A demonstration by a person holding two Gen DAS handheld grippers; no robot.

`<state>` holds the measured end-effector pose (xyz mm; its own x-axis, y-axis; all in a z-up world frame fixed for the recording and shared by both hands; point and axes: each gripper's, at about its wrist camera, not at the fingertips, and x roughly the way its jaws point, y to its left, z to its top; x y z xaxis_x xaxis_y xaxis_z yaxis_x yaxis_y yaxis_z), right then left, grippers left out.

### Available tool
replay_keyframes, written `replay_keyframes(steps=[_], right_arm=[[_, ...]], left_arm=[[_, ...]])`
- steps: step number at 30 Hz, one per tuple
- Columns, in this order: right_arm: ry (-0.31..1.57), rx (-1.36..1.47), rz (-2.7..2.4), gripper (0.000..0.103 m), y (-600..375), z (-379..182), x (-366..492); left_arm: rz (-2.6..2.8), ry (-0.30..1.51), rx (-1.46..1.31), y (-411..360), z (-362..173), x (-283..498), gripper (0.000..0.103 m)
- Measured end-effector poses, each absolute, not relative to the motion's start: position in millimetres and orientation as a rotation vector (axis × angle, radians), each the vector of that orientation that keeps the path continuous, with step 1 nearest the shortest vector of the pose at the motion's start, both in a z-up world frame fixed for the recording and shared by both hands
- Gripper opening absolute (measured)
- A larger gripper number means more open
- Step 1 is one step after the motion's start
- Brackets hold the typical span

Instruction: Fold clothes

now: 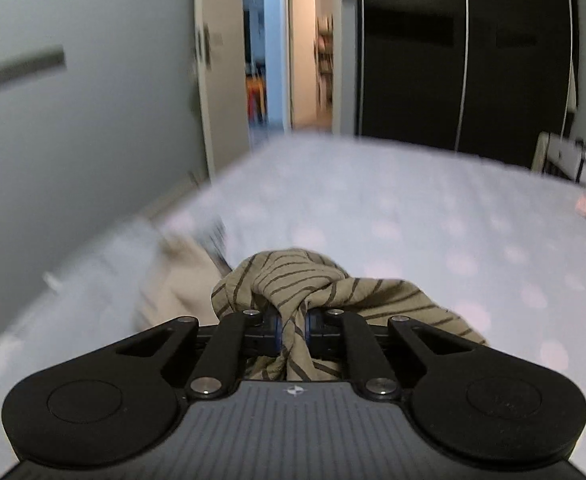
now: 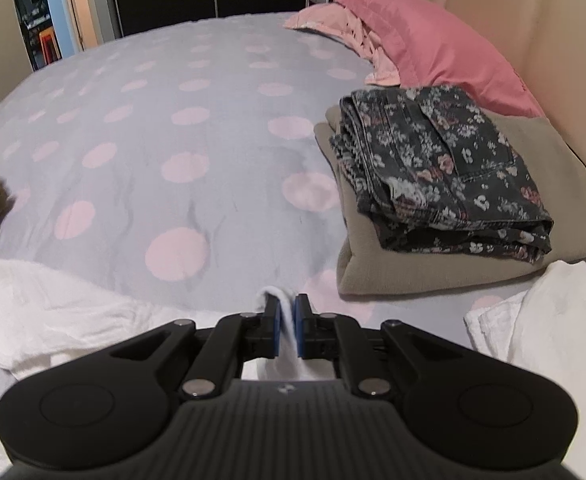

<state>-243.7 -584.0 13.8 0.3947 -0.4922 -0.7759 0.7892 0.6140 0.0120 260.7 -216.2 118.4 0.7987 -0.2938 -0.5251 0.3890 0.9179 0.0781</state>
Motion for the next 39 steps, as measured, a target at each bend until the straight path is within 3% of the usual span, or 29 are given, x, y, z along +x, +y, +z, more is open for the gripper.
replay_keyframes(steps=[7, 15, 20, 25, 35, 39], right_arm=[[0.768, 0.427, -0.829, 0.010, -571.9, 30.4, -249.7], [0.723, 0.440, -0.848, 0.010, -561.2, 43.4, -261.0], [0.735, 0.441, -0.866, 0.010, -558.7, 40.8, -261.9], [0.752, 0.423, -0.860, 0.010, -558.6, 37.0, -251.8], [0.756, 0.409, -0.815, 0.010, -549.8, 40.8, -238.4], [0.764, 0.406, -0.804, 0.010, -548.2, 40.4, -238.8]], left_arm=[[-0.253, 0.311, 0.201, -135.3, 246.6, 226.0, 0.008], [0.081, 0.135, 0.171, -39.8, 341.3, 212.9, 0.008], [0.141, 0.037, 0.214, -25.6, 385.1, 198.1, 0.007], [-0.006, 0.157, 0.201, -26.6, 349.3, 211.7, 0.008], [-0.158, 0.593, 0.166, -49.8, 157.6, 258.7, 0.010], [-0.109, 0.730, 0.233, -47.6, 115.9, 266.1, 0.012]])
